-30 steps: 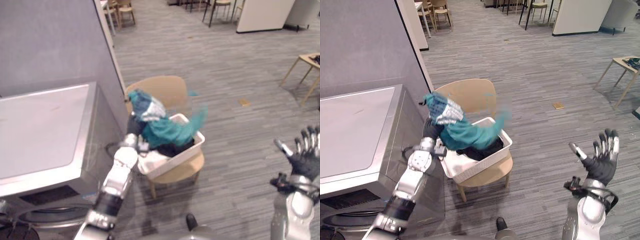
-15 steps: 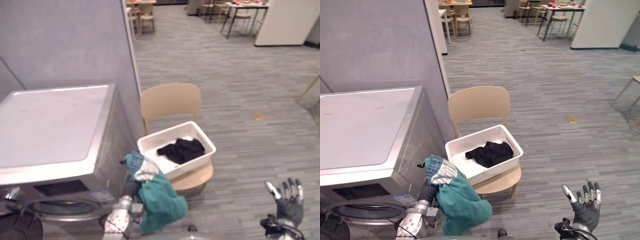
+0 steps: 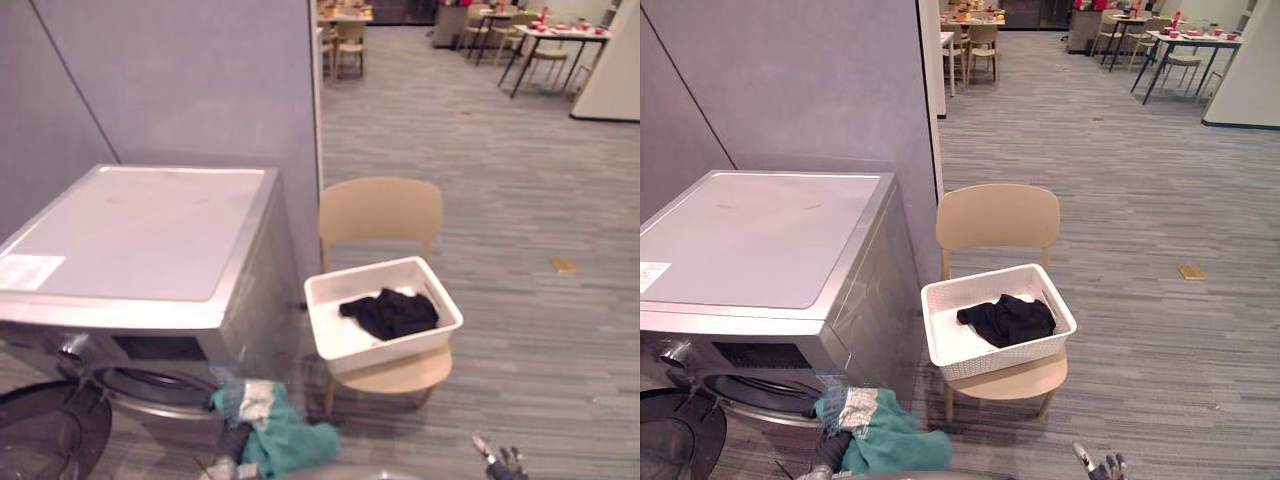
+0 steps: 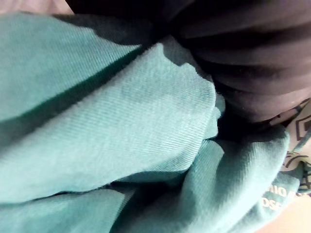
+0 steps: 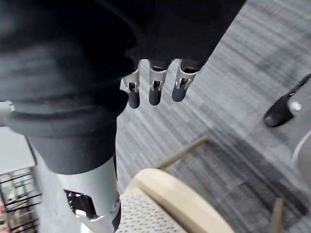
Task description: Pick up the laundry basket with both hands and put the clothes into the washing machine.
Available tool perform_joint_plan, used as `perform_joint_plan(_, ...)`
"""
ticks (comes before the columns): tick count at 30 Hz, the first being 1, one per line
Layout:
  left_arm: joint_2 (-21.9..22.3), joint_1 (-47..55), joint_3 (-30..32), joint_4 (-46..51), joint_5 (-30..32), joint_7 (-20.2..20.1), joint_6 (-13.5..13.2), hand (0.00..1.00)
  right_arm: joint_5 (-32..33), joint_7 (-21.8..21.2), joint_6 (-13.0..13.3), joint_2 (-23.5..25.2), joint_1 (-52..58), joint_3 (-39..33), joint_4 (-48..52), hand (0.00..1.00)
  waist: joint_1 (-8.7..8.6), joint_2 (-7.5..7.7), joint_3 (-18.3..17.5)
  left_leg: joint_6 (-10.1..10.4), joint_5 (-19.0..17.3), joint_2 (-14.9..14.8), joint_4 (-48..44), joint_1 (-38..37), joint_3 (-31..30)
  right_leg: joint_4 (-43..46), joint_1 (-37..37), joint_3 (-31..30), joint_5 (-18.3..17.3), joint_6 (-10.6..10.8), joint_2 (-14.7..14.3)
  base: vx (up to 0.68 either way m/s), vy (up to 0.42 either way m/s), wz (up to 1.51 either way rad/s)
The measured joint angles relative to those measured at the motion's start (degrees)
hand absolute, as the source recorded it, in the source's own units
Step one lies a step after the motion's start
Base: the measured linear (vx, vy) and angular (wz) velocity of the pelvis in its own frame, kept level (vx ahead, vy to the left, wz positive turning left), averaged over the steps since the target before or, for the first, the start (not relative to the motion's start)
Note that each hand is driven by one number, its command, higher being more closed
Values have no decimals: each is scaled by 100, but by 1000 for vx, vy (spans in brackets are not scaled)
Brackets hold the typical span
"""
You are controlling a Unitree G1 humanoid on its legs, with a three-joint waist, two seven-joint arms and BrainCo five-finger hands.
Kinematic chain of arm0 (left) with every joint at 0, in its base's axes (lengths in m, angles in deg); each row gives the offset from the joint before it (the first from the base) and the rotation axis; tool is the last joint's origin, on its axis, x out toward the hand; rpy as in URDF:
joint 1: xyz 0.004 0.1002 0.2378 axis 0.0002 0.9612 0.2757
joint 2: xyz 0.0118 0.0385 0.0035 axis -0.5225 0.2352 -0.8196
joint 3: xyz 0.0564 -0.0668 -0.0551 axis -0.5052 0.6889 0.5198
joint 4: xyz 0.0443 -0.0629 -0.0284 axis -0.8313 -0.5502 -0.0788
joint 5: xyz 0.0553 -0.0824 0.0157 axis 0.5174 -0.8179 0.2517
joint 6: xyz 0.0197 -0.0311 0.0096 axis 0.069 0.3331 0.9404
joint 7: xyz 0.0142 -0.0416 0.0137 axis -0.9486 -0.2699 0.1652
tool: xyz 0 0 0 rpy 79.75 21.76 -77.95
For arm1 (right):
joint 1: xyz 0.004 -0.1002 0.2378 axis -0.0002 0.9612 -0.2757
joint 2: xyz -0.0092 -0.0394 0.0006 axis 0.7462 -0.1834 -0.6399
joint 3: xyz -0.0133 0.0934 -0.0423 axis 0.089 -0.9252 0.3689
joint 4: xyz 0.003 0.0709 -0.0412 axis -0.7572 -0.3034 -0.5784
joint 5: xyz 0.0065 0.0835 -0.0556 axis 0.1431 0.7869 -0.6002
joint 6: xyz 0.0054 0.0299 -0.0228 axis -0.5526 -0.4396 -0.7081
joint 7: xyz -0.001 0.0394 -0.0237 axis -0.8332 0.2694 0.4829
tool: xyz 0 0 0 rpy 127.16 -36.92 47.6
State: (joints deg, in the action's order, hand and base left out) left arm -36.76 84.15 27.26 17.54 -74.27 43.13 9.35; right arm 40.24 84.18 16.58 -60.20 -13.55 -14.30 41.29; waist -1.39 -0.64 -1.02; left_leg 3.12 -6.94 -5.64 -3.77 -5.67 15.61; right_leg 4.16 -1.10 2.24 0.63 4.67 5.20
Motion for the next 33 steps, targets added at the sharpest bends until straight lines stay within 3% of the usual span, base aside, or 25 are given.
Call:
perform_joint_plan(4,121,-224,444,-649,-27,212,69,100,-18,15,-176,-34,-279,-121,-1008,0,69,12,38,30,-17,0,-31,6,-174,246,-9,170,-165,-17,40,-28,-31,24)
perform_joint_plan(7,259,-322,790,-782,-381,337,84,100,-133,55,-248,-119,-569,-139,-1517,0,82,68,164,36,-21,45,-145,110,-404,682,-138,352,-452,-45,101,-85,-101,97)
perform_joint_plan(8,326,-749,974,-510,-926,534,84,100,-250,339,-341,-290,-1458,-101,-2045,0,226,207,814,64,138,307,-669,1260,-1432,2000,-1027,1233,-1120,-123,645,-187,-265,241)
perform_joint_plan(10,343,-646,983,-518,-1033,551,91,100,-250,396,-344,-345,-1578,-89,-2039,0,265,184,883,112,178,239,-622,1289,-1376,2141,-1017,1433,-1232,-163,708,-82,-221,144)
perform_joint_plan(11,344,-556,951,-421,-1034,553,120,100,-251,397,-364,-344,-1699,-147,-2049,0,395,143,869,104,320,261,-599,1337,-1403,2356,-1030,1615,-1326,-240,725,-18,-123,79)
perform_joint_plan(12,335,-545,797,-57,-1036,549,137,100,-244,442,-407,-177,-1786,-308,-2067,0,347,236,830,-85,349,232,-210,1286,-1217,2287,-1013,1957,-1355,-291,967,5,-80,115)
perform_joint_plan(14,274,-734,568,210,-1088,536,100,100,-220,514,-394,-191,-1883,-333,-2045,0,66,252,895,-380,195,-307,-1007,1610,-167,2212,-801,2659,-1325,-305,1216,52,-69,181)
perform_joint_plan(15,268,-822,392,248,-1144,540,102,100,-160,521,-398,-256,-1897,-265,-2038,0,144,190,915,-187,327,-713,-1230,1508,6,2296,-700,2915,-1328,-313,1191,34,-10,146)
perform_joint_plan(16,285,-829,315,280,-1221,544,116,100,-125,539,-399,-339,-1952,-268,-2033,0,251,114,919,-165,343,-1036,-1197,1153,25,2433,-621,2929,-1347,-342,1189,6,100,72)
perform_joint_plan(17,273,-830,306,285,-1261,543,121,100,-119,555,-398,-379,-1984,-269,-2026,0,237,94,910,-153,342,-1122,-1129,987,18,2477,-591,2927,-1347,-339,1204,29,193,37)
perform_joint_plan(18,308,-848,281,287,-1274,542,132,100,-112,587,-395,-425,-2025,-288,-1985,0,222,63,902,-11,391,-1066,-861,723,2,2496,-517,2943,-1334,-310,1295,15,193,29)
perform_joint_plan(20,315,-896,300,347,-1274,553,136,100,-115,648,-427,-406,-2163,-499,-1987,0,232,147,864,305,415,-819,-701,697,28,2299,-501,2914,-1154,-16,1472,-4,186,20)
perform_joint_plan(22,314,-903,264,411,-1274,550,136,100,-115,660,-450,-330,-2187,-484,-1979,0,219,95,841,611,256,-738,-564,691,45,1938,-426,2919,-938,152,1456,-41,306,4)
perform_joint_plan(24,311,-928,280,418,-1274,558,134,100,-115,683,-460,-187,-2211,-418,-1983,0,248,121,834,544,208,-603,-552,704,178,1490,-391,2815,-532,220,1449,-82,301,-24)
perform_joint_plan(27,254,-946,289,491,-1324,664,133,100,-105,740,-452,-157,-2337,-143,-1966,0,246,50,849,244,-215,-544,-1330,1259,260,629,-360,2639,221,289,1328,-136,224,-26)
perform_joint_plan(31,216,-1044,333,623,-1379,710,112,100,-56,753,-450,-156,-2420,-115,-1954,0,289,-8,870,49,-763,-532,-2199,1826,194,366,-416,2450,462,200,1356,-182,246,-2)
perform_joint_plan(32,220,-1042,348,623,-1377,722,113,100,-56,757,-450,-158,-2391,-103,-1931,0,274,-23,879,-10,-832,-526,-2293,1840,153,403,-404,2301,426,2,1331,-88,145,29)
perform_joint_plan(33,224,-1043,336,625,-1369,733,113,100,-33,755,-453,-163,-2317,-34,-1838,0,254,-101,922,-65,-864,-518,-2335,1834,25,513,-408,1772,198,-410,1180,-51,113,59)
